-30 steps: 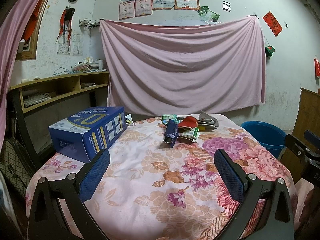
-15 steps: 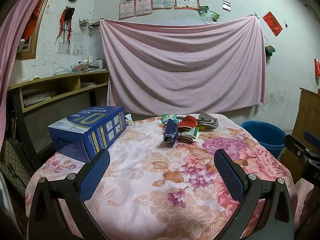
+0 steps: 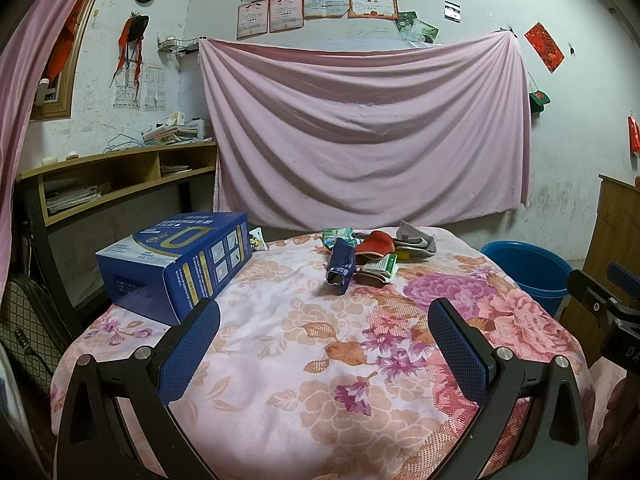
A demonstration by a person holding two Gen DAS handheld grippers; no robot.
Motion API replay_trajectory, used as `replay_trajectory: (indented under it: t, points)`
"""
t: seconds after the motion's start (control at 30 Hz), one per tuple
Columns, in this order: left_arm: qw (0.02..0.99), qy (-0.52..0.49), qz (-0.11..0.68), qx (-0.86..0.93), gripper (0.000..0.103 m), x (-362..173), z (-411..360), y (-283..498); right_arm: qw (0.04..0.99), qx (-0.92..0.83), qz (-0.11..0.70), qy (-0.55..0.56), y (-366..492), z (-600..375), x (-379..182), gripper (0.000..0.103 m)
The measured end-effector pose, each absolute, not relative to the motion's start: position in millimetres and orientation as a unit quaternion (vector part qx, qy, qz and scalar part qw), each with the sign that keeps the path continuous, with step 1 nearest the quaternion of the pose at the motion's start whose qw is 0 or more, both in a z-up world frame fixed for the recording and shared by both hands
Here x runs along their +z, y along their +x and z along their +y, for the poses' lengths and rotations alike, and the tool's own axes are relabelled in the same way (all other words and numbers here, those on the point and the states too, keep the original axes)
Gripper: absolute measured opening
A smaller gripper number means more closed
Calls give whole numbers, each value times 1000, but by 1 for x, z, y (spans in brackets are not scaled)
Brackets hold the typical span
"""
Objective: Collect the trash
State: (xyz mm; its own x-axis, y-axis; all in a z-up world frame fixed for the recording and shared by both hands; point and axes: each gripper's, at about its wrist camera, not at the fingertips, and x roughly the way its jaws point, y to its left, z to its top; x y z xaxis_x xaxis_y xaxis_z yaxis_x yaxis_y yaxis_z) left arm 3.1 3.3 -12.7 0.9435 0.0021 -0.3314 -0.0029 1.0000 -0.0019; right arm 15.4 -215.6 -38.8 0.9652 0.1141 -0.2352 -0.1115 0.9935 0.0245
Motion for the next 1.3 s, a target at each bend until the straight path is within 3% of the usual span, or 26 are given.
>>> replay_trajectory:
  t: [0.57, 0.9, 1.3]
  points:
    - [986, 0, 169, 4, 102, -16, 3, 8, 991, 58, 117, 15, 14, -216, -33, 103]
    - [990, -10, 142, 2, 102, 27, -3, 41, 993, 83, 81, 24, 44, -221, 12, 103]
    - [972, -32, 229, 36, 102, 16, 19, 125, 987, 123, 100, -10, 132, -203, 20, 103]
